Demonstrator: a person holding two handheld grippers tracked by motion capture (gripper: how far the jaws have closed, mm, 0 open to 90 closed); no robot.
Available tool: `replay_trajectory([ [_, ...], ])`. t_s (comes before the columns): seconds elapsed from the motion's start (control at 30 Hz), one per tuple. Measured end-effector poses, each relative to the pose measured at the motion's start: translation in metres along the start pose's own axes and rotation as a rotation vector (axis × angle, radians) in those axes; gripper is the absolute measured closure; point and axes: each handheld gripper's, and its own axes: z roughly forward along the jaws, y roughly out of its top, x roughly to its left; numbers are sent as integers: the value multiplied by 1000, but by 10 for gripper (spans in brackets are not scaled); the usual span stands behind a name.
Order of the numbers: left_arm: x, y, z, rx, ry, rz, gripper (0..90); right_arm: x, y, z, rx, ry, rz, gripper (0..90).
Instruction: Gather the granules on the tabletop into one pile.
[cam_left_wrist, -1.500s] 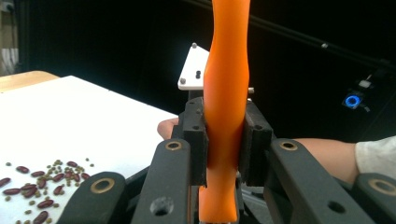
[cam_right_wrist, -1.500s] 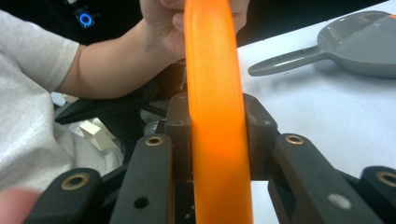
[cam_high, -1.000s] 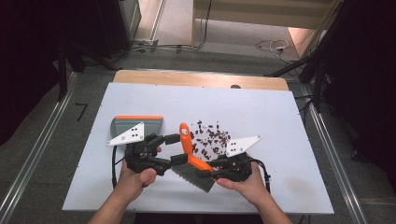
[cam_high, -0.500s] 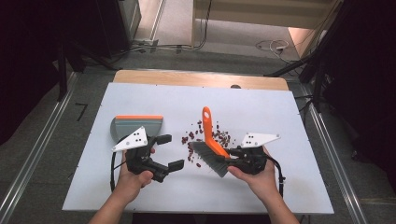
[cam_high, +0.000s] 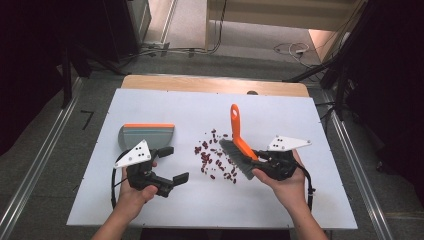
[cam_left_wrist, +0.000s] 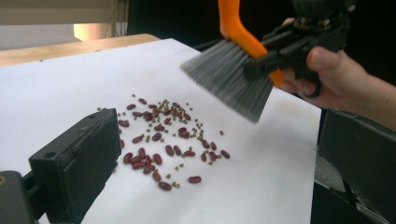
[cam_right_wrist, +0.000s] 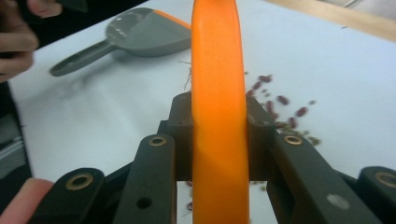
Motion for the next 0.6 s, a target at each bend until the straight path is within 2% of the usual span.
replay_trajectory([
  [0.13, 3, -6, -6, 7, 22, -2, 2, -11, 7, -5, 0, -47, 1, 687],
  [0.27, 3, -8, -10, 4, 34, 0, 2, -26, 18, -4, 38, -120, -17, 687],
  [0.33, 2, -10, -14, 7, 39, 7, 2, -33, 25, -1, 73, -157, -33, 687],
  [0.43, 3, -16, -18, 15, 51, 25, 2, -40, 32, 4, 102, -180, -45, 686],
  [0.47, 3, -18, -20, 17, 55, 25, 2, -46, 38, 10, 122, -210, -60, 686],
  [0.5, 5, -20, -21, 17, 60, 24, 2, -46, 38, 10, 122, -210, -60, 686],
  [0.53, 6, -22, -23, 16, 64, 21, 2, -53, 43, 17, 141, -231, -62, 687],
  [0.6, 10, -25, -26, 11, 76, 11, 2, -55, 45, 20, 151, -249, -66, 687],
])
